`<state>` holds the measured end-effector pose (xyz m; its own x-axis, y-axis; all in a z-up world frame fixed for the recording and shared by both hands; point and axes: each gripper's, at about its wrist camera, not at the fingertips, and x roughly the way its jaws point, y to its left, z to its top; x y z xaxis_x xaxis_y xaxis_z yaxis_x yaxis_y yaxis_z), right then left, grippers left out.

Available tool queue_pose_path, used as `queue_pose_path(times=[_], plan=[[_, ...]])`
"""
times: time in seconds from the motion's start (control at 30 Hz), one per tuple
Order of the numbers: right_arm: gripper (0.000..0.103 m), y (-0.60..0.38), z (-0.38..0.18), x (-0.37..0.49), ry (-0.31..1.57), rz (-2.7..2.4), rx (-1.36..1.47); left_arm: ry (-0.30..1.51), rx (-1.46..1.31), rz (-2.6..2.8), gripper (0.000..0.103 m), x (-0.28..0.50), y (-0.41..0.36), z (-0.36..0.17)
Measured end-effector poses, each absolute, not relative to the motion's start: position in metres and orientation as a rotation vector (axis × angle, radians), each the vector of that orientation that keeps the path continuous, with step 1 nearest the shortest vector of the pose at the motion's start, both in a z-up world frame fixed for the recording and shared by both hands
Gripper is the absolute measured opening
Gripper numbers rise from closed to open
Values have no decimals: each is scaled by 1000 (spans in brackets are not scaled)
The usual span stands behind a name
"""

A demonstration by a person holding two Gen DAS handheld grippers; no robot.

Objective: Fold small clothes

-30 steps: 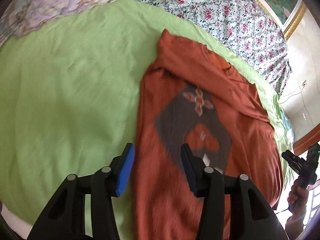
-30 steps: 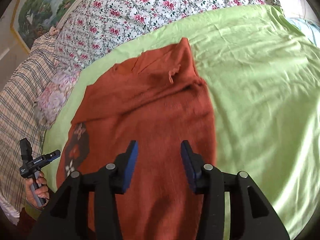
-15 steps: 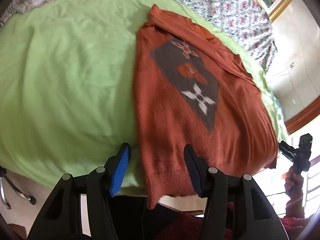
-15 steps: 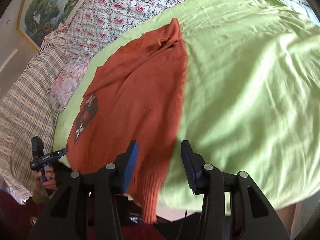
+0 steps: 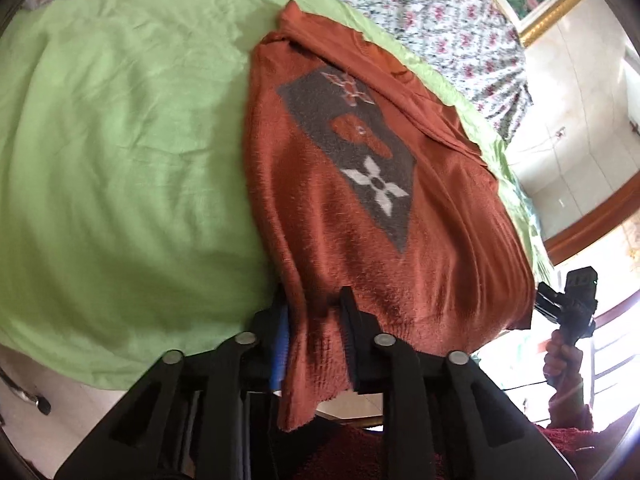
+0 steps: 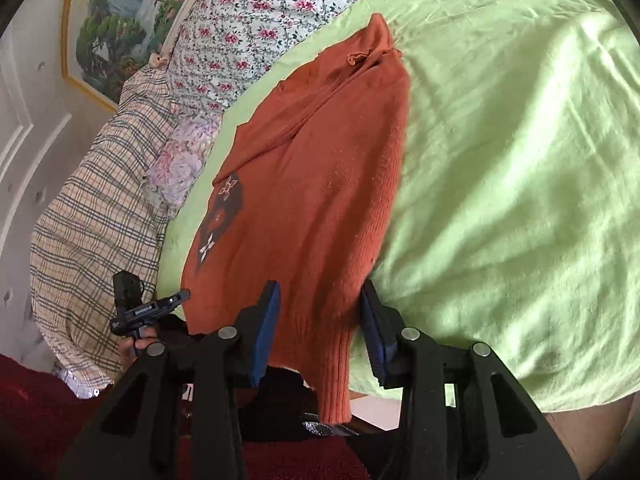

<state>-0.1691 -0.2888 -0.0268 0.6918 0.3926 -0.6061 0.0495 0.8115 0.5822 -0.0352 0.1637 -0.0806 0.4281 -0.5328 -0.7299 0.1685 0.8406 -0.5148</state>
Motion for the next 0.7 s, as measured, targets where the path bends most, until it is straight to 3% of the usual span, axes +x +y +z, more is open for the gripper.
queue_pose_path(times=[0.07, 0.1, 0.13, 0.17, 0.43, 0.7], plan=[[41, -284, -30, -165, 799, 227, 608, 1035, -361, -462, 23, -34, 156, -79], [40, -283, -32, -163, 797, 229, 610, 1026, -326, -463, 14, -34, 151, -77], [30, -281, -33, -162, 793, 230, 609, 1022, -311, -461, 9, -34, 149, -76], [11, -280, -33, -161, 795, 230, 608, 1015, -298, -459, 9, -36, 148, -75], [8, -286, -14, -168, 721, 206, 614, 899, -330, -453, 7, -40, 153, -41], [8, -281, 47, -139, 544, 225, 552, 695, -362, -441, 7, 4, 155, 26]])
